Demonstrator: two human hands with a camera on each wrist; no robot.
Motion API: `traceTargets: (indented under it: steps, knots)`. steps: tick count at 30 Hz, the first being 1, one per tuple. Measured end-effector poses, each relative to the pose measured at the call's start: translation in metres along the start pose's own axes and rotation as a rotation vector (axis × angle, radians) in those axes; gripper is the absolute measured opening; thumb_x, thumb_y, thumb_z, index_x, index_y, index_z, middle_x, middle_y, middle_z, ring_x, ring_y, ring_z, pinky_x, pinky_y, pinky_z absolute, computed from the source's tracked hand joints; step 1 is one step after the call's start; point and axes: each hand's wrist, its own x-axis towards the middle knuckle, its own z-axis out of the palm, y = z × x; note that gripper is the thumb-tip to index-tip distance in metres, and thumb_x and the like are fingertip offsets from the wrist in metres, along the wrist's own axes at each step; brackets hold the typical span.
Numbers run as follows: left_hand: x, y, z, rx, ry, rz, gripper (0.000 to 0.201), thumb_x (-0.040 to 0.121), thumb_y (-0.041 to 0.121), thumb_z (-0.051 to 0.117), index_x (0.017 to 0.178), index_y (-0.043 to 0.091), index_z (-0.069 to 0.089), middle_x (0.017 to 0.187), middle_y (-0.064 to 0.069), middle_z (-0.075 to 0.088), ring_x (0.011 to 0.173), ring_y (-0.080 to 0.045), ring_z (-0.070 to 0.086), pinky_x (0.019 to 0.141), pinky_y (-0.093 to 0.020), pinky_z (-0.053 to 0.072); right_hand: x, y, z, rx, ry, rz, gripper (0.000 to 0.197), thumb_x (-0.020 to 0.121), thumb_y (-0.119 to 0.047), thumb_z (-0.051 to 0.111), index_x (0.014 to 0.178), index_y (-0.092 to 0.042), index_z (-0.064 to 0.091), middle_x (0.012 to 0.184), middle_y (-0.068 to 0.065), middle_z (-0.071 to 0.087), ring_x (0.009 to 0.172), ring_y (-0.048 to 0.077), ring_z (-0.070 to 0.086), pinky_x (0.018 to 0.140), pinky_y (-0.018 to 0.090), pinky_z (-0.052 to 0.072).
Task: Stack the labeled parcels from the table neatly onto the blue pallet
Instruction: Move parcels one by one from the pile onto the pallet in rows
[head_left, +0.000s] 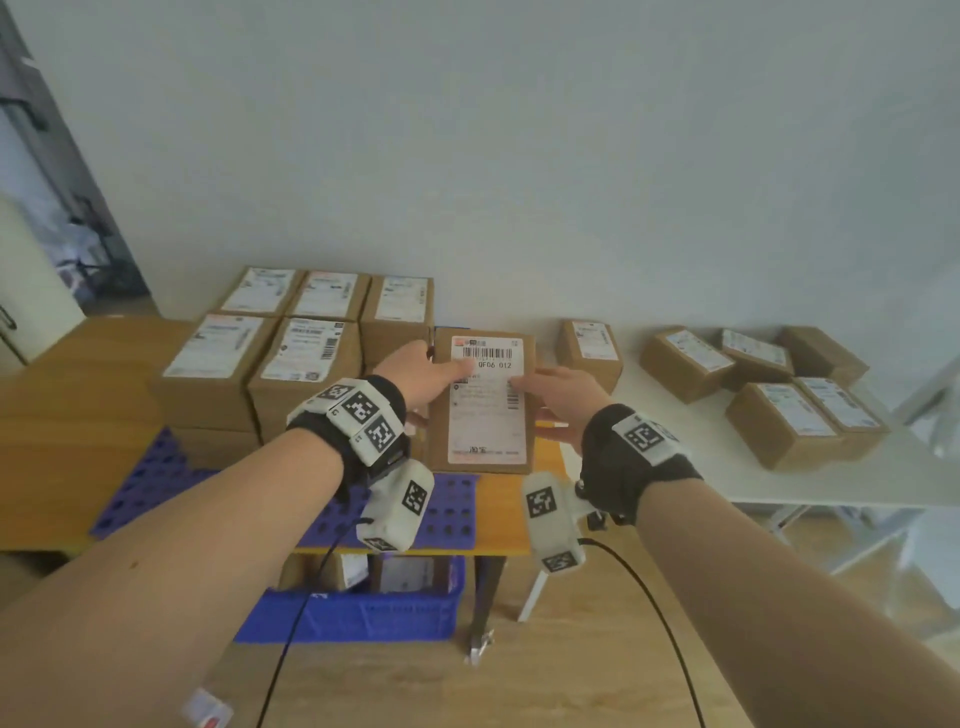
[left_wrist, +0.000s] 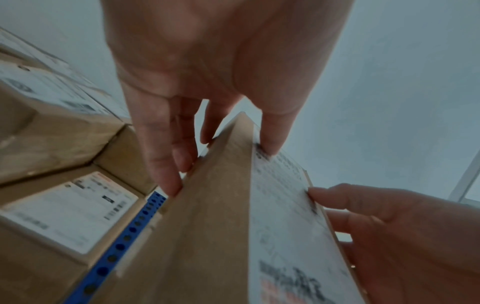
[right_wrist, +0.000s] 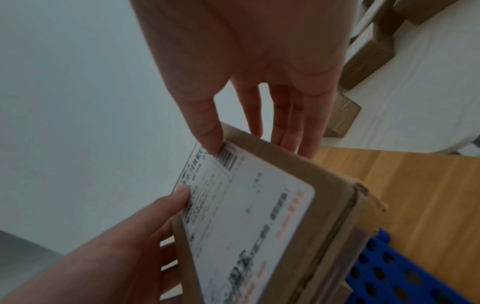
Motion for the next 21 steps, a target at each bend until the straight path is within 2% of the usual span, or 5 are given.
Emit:
traceTargets:
  steps: [3, 8, 11, 16, 21]
  knots:
    - [0.012, -0.010, -0.030, -0.001, 0.020, 0.016, 0.063, 0.088, 0.039, 0.061, 0.138, 0.010, 0.037, 0.127, -0.006, 0.057, 0.102, -0.022, 0.061, 0.064, -0.034, 0.057, 0.015, -0.014, 0.029, 0.005, 0.024, -0.016, 0.056, 0.086, -0.018, 0.067, 0.137, -0.015, 0.045, 0.113, 0.006, 0.066, 0.094, 0.018, 0.063, 0.085, 0.036, 0.052]
    - [0.040, -0.026, -0.077, 0.003, -0.016, 0.054, 0.058, 0.090, 0.026, 0.061, 0.140, 0.015, 0.035, 0.128, -0.005, 0.057, 0.098, -0.022, 0.063, 0.065, -0.035, 0.058, 0.043, -0.031, 0.076, 0.023, 0.076, 0.009, 0.041, 0.087, -0.014, 0.065, 0.126, -0.015, 0.053, 0.104, 0.004, 0.069, 0.095, 0.020, 0.064, 0.086, 0.038, 0.052]
    - [0.061, -0.038, -0.098, 0.081, -0.026, 0.082, 0.057, 0.090, 0.022, 0.061, 0.141, 0.014, 0.035, 0.130, -0.006, 0.055, 0.105, -0.026, 0.062, 0.079, -0.041, 0.057, 0.061, -0.036, 0.103, 0.033, 0.126, 0.019, 0.034, 0.088, -0.014, 0.062, 0.122, -0.014, 0.056, 0.108, 0.006, 0.068, 0.098, 0.022, 0.064, 0.081, 0.035, 0.052]
    - [0.091, -0.056, -0.115, 0.094, -0.081, 0.056, 0.051, 0.091, 0.012, 0.058, 0.138, 0.010, 0.038, 0.131, -0.009, 0.052, 0.100, -0.026, 0.063, 0.075, -0.035, 0.059, 0.093, -0.029, 0.130, -0.007, 0.181, 0.053, 0.029, 0.087, -0.012, 0.062, 0.115, -0.018, 0.062, 0.110, 0.005, 0.069, 0.105, 0.024, 0.064, 0.095, 0.041, 0.051]
    - [0.109, -0.067, -0.116, 0.110, -0.085, 0.040, 0.053, 0.091, 0.009, 0.057, 0.140, 0.011, 0.037, 0.134, -0.010, 0.050, 0.101, -0.027, 0.063, 0.076, -0.035, 0.059, 0.110, -0.024, 0.139, -0.009, 0.168, 0.100, 0.035, 0.090, -0.004, 0.054, 0.121, -0.018, 0.059, 0.105, 0.005, 0.067, 0.099, 0.023, 0.064, 0.089, 0.039, 0.053]
